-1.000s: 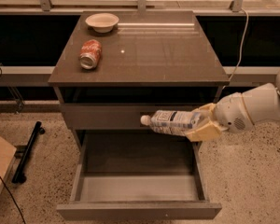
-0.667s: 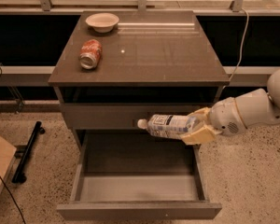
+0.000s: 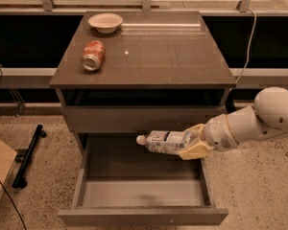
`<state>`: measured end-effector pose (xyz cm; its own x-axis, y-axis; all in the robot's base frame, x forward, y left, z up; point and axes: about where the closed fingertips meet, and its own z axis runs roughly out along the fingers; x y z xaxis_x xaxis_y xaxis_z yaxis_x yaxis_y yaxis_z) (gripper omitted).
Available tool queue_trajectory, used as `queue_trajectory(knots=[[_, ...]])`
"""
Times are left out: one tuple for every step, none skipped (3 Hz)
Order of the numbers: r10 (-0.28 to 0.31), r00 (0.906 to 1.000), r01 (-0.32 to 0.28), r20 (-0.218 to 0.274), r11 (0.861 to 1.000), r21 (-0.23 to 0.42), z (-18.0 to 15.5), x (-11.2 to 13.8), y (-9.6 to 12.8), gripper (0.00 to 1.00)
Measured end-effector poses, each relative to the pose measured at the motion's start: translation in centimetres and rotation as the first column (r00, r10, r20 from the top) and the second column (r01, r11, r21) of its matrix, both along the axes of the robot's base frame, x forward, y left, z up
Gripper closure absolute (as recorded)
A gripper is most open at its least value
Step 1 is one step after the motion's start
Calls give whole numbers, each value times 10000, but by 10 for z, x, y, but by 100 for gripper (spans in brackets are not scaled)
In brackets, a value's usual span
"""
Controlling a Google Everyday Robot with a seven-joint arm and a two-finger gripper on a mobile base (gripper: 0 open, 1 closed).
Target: Place blue plastic bottle into middle drawer
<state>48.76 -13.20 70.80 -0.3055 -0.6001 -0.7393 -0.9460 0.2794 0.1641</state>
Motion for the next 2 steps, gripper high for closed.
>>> queue_trajectory(knots=[[-56, 9997, 58, -238, 9999, 95, -26, 3, 4, 100], [-161, 9983, 184, -568, 9990, 406, -52, 5, 10, 100]])
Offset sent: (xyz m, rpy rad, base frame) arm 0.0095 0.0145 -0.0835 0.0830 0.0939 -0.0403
